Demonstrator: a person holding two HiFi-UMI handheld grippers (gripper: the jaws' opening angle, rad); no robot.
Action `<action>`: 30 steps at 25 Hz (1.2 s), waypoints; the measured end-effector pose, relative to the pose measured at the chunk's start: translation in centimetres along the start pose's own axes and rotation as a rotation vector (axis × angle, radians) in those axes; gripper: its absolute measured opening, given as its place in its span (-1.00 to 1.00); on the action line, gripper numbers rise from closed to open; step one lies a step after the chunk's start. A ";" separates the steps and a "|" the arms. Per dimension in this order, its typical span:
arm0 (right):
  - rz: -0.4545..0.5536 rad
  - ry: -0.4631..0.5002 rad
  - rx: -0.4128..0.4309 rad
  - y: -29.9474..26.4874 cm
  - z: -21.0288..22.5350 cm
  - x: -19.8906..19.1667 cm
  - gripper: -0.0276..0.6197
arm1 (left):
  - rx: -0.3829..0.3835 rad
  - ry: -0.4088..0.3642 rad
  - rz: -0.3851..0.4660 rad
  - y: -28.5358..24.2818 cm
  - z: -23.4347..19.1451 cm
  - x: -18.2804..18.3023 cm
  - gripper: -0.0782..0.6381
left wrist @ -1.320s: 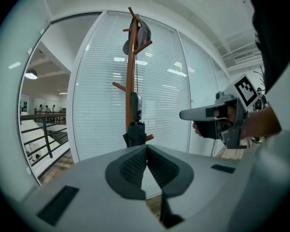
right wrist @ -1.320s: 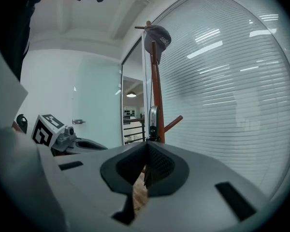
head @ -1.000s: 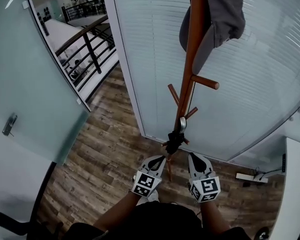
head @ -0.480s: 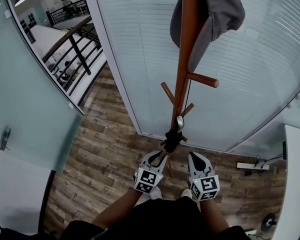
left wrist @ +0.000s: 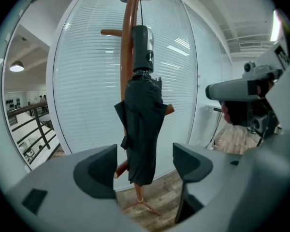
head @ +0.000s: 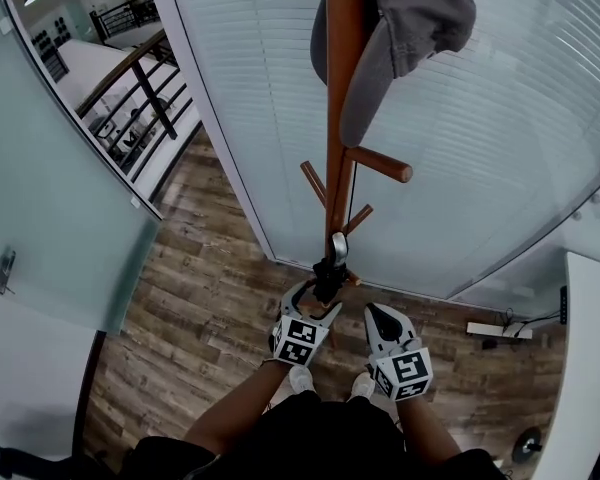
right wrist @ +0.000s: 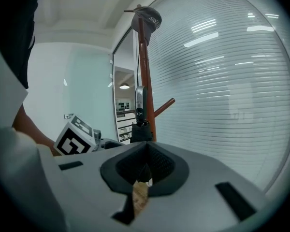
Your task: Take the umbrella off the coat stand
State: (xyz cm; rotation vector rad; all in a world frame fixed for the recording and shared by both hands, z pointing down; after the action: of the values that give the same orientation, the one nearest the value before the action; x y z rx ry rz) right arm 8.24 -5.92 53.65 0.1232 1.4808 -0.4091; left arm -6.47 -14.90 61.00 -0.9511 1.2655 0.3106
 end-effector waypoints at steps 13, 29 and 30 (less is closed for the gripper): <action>-0.042 -0.023 0.058 1.0 2.1 -1.2 -0.90 | 0.082 0.014 -0.030 -3.5 -0.5 0.0 0.22; -0.062 -0.066 0.107 -0.2 3.6 -1.7 -0.90 | 0.054 0.048 0.063 -1.9 0.3 1.5 -0.06; -0.061 -0.068 0.110 -0.3 3.7 -1.9 -0.90 | 0.053 0.049 0.069 -1.7 0.4 1.7 -0.07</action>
State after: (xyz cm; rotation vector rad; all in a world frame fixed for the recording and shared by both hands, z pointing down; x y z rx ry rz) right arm 11.51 -7.05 55.90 0.1506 1.3976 -0.5394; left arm -4.46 -16.10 60.17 -0.8761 1.3465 0.3078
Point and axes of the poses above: the fingertips, and each gripper's own axes: y backward along the fingers, z to its right, x out of its top, the point moved 7 cm from there along y, backward along the fingers, and after that the axes turned 4 degrees about z, right-handed, at the moved point
